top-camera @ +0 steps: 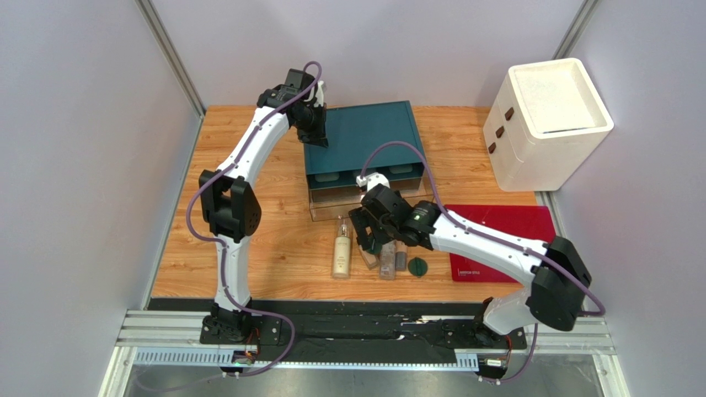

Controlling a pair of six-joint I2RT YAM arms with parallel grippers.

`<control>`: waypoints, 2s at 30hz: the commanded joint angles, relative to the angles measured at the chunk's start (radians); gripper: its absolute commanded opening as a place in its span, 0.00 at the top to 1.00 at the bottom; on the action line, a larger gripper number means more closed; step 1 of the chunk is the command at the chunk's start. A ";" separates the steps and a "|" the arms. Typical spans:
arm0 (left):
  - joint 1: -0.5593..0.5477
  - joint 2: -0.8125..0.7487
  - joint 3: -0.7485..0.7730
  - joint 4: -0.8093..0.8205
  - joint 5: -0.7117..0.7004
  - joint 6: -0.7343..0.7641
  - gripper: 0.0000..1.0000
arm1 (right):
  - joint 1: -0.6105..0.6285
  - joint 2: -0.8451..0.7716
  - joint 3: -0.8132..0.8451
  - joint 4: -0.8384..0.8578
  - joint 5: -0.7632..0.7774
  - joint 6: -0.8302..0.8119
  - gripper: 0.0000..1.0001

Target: Organize the makeup

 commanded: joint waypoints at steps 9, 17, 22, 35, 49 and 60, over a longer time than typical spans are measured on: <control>-0.003 0.026 -0.162 -0.120 -0.064 0.043 1.00 | 0.032 -0.210 -0.217 -0.049 -0.004 0.141 0.11; -0.003 0.009 -0.185 -0.120 -0.079 0.074 1.00 | -0.027 -0.267 -0.350 0.012 -0.010 0.281 0.07; -0.003 0.001 -0.214 -0.109 -0.073 0.080 1.00 | -0.095 -0.272 -0.395 0.051 -0.001 0.344 0.14; -0.003 -0.020 -0.273 -0.092 -0.064 0.098 1.00 | -0.114 -0.134 -0.407 0.189 0.009 0.384 0.33; -0.003 -0.010 -0.266 -0.092 -0.065 0.094 1.00 | -0.111 -0.097 -0.412 0.169 0.036 0.368 0.78; -0.003 0.006 -0.256 -0.094 -0.062 0.090 1.00 | -0.096 -0.248 -0.375 0.019 0.084 0.303 1.00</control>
